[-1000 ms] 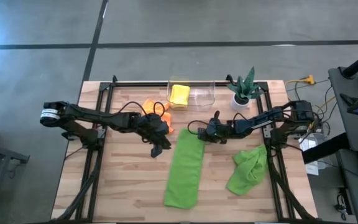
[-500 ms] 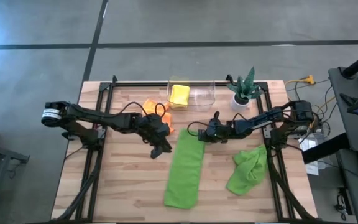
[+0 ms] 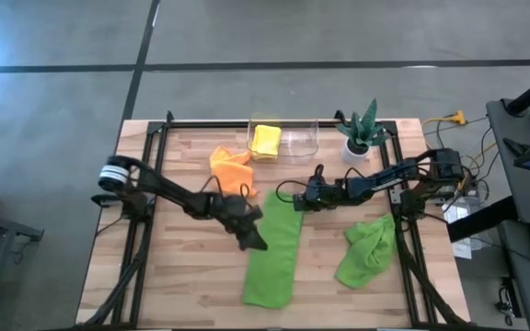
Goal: Fold microfiber towels
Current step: Fold the left green microfiber towel
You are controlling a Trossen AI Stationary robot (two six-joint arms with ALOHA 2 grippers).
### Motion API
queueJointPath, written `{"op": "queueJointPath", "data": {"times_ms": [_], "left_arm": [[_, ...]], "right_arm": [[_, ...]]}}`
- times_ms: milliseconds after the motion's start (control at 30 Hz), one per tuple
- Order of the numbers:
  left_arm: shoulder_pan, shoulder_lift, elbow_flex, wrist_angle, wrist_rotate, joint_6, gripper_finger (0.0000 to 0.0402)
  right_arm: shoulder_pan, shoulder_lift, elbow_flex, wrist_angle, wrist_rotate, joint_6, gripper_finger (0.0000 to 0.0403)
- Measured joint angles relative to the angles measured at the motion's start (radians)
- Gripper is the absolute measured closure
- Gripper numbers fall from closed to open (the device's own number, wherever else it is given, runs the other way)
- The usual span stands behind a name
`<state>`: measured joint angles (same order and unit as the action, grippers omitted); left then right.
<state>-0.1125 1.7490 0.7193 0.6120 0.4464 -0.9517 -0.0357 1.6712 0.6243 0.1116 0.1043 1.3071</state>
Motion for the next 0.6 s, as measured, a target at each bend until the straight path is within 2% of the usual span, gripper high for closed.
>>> {"op": "queueJointPath", "data": {"times_ms": [300,600], "left_arm": [[-0.069,0.082,0.018,0.007,-0.225,-0.092,0.0320],[-0.073,0.082,0.027,-0.154,-0.322,-0.121,0.0320]], "right_arm": [[0.000,0.000,0.000,0.010,0.000,-0.056,0.0385],[0.000,-0.031,-0.002,0.024,-0.001,-0.128,0.0385]]}}
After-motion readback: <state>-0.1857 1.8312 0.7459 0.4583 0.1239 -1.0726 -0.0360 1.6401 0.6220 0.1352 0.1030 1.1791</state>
